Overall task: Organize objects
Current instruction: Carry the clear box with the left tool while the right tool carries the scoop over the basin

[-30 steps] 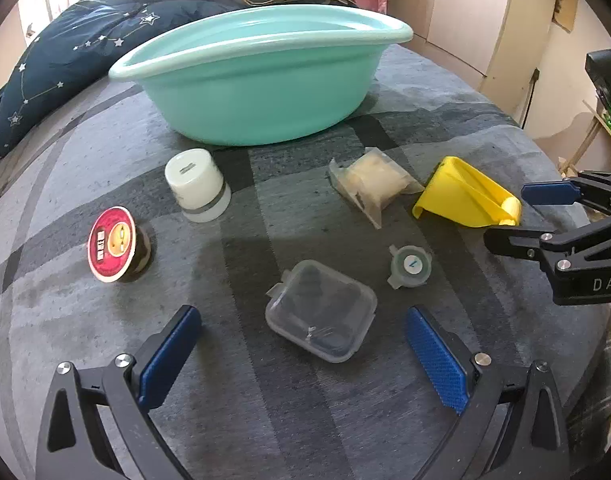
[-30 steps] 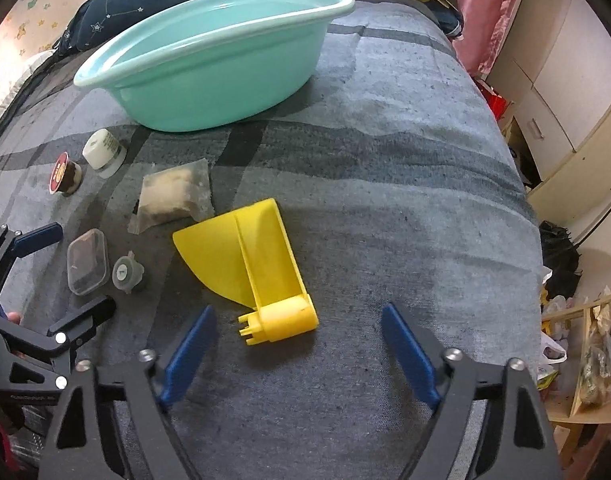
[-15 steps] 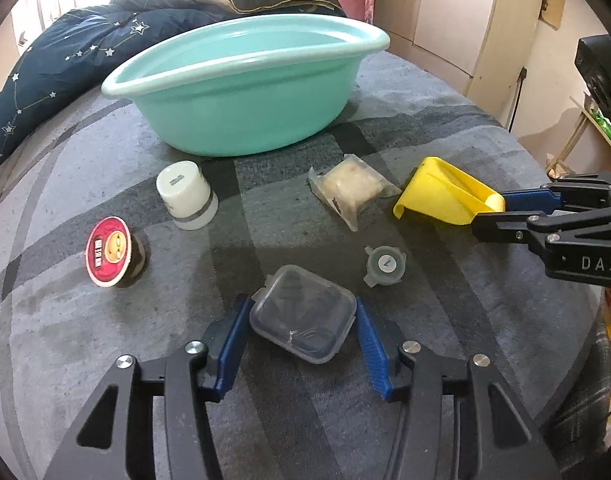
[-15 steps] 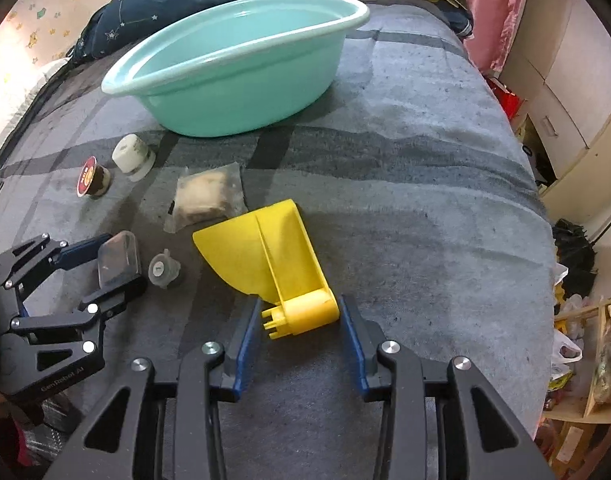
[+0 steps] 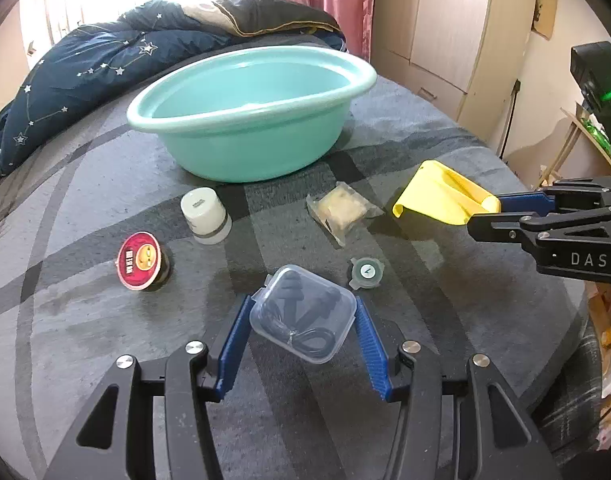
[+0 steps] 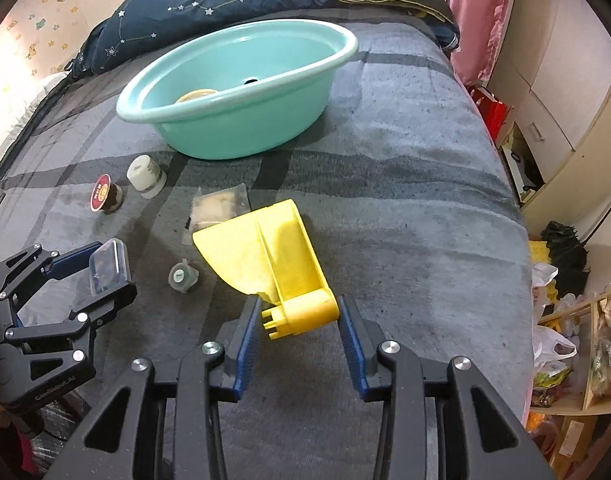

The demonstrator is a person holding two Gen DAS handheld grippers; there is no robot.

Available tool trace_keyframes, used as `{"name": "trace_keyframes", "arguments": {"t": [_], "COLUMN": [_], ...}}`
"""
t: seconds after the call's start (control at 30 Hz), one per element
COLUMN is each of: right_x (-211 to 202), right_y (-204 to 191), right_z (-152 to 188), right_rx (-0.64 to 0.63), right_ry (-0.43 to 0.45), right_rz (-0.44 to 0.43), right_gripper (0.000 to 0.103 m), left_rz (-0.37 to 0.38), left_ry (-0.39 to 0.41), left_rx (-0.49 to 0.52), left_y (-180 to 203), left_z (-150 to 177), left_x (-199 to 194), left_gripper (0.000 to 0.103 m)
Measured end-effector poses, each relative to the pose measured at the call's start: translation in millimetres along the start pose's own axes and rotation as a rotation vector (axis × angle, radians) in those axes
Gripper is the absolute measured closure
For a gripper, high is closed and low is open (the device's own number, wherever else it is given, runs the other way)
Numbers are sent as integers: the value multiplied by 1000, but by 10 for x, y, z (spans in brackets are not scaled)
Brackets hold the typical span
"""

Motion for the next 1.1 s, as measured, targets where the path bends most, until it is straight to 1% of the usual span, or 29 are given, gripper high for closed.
{"name": "trace_keyframes", "arguments": {"t": [0.57, 0.83, 1.1], "right_x": [-290, -380, -505], "right_y": [-177, -229, -302], "right_z": [-51, -89, -183], "right_rx": [-32, -44, -64], "right_ry": [52, 70, 94], "right_rz": [4, 5, 11], "right_gripper": [62, 62, 62], "left_rz": [-6, -10, -10], "left_ry": [59, 71, 90], "left_rx": [-3, -7, -9], "left_y": [-29, -45, -90], "left_z": [-67, -85, -180], "left_x": [-369, -472, -575], "left_gripper": [47, 47, 47]}}
Point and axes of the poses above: each gripper's, at about its wrist camera, not at the fingertips, and x roughly the way its jaws point, y to its right, z to its underside, the point moved 9 cm from there along x, roughly the way its jaws point, and after that the axes turned 8 degrees about -z, right-handed, at the moved point
